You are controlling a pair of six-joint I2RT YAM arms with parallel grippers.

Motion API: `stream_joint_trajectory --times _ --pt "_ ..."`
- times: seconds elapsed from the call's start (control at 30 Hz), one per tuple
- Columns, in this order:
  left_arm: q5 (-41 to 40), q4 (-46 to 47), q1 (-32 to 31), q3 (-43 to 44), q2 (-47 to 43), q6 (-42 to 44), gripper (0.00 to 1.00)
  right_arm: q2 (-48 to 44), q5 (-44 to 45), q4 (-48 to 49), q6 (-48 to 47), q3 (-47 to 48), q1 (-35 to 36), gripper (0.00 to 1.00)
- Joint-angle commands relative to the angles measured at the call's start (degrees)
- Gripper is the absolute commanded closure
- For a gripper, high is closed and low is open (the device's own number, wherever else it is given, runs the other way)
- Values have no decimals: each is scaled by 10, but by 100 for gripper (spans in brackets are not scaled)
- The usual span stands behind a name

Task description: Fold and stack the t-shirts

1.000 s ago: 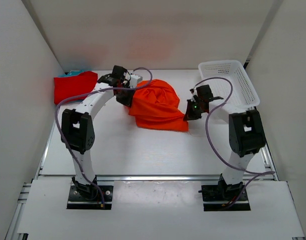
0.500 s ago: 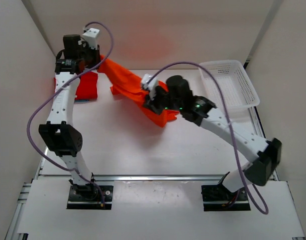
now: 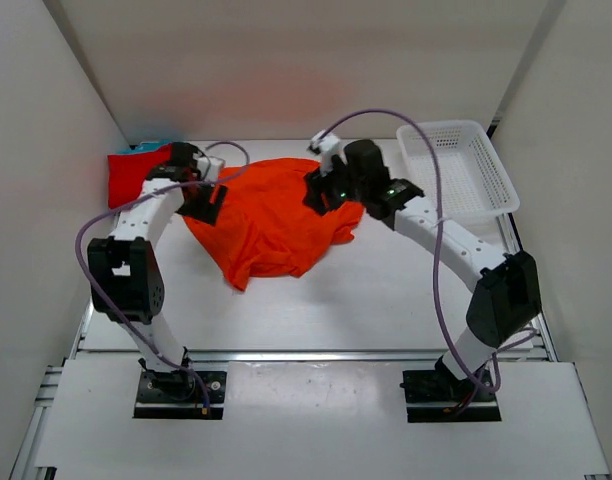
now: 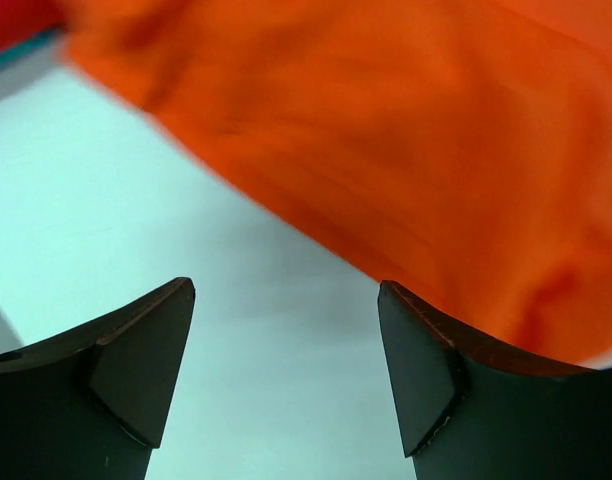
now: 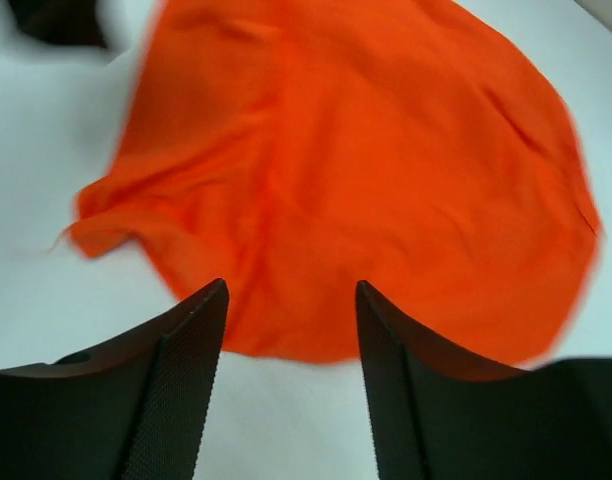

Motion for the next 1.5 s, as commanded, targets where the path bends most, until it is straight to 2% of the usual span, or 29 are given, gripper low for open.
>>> stream_joint_trajectory --times 0.0,0.03,0.13,0.2,0.33,0.5,0.6,0.7,0.77,0.8,0.87,0.97,1.07,1.13,1.2,1.23,1.27,1.4,1.47 --pt "29 -7 -106 -45 -114 49 15 -5 54 5 137 -20 -92 43" --pt "39 -17 -138 -72 -124 63 15 12 57 -5 163 -20 -120 44" --pt "21 -33 -195 -140 -137 84 15 60 25 -49 217 -14 -177 53" --pt "14 -34 -203 -173 -138 94 16 76 -5 -57 227 -27 -192 56" --pt "4 -4 -208 -235 -142 80 17 88 4 -40 217 -83 -192 51" --pt "-9 29 -236 -247 -120 71 17 106 -8 -33 208 -107 -176 49" --pt "-1 38 -233 -237 -109 56 23 126 -34 -18 215 -108 -178 48" --pt "3 46 -232 -237 -91 51 39 152 -26 -20 213 -100 -171 47" --pt "0 44 -233 -235 -82 47 64 172 -14 -27 208 -99 -171 46" --pt "0 44 -232 -240 -76 46 69 181 -12 -28 209 -100 -171 46" --pt "-1 48 -226 -238 -78 35 89 192 -7 -25 215 -93 -171 41" --pt "2 43 -214 -239 -87 30 100 210 -8 -29 218 -78 -176 44" --pt "0 39 -199 -238 -97 29 100 226 -1 -27 221 -59 -172 45" --pt "-1 32 -193 -231 -105 35 100 237 8 -32 222 -48 -170 52" --pt "-1 27 -186 -224 -110 33 100 257 -13 -33 222 -35 -175 79" --pt "-2 21 -180 -218 -115 33 100 258 -32 -36 227 -34 -178 87" --pt "-1 18 -171 -211 -109 34 100 258 -42 -33 230 -34 -176 99" --pt "3 -7 -139 -175 -113 37 100 223 -40 -33 206 -37 -180 100" --pt "-14 -14 -115 -119 -117 41 100 184 -24 -40 196 -35 -191 100"
